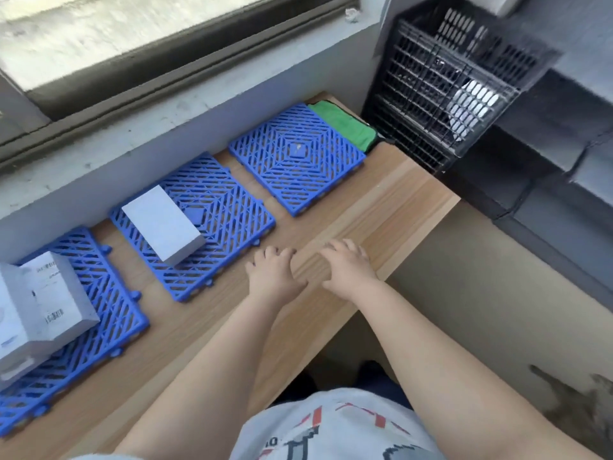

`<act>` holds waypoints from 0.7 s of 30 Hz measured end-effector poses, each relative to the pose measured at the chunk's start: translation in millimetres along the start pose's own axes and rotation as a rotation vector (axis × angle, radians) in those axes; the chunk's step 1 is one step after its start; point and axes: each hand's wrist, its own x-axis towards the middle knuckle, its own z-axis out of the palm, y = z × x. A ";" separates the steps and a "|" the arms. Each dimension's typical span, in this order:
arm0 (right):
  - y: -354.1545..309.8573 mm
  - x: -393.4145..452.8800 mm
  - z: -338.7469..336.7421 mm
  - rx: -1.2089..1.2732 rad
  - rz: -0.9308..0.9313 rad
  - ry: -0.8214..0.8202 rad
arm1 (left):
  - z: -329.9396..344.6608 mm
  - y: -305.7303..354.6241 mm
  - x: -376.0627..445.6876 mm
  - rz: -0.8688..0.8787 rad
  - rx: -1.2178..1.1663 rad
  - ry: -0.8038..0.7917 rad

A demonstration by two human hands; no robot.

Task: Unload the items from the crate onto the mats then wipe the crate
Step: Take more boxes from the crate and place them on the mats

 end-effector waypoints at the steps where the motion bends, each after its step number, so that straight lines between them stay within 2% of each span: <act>1: 10.9 -4.2 -3.8 0.018 0.019 0.006 | -1.0 10.4 1.6 0.006 0.007 0.003; 9: 138.7 -54.3 -42.5 0.159 0.180 0.092 | 12.5 139.9 1.1 0.150 0.032 0.012; 13: 230.2 -89.4 -68.3 0.205 0.249 0.134 | 17.4 240.6 2.8 0.256 0.067 0.001; 17: 324.4 -122.9 -97.8 0.248 0.298 0.237 | 18.0 352.8 0.6 0.406 0.147 0.059; 21: 397.2 -147.6 -111.0 0.233 0.301 0.277 | 31.3 444.2 -4.1 0.451 0.283 0.070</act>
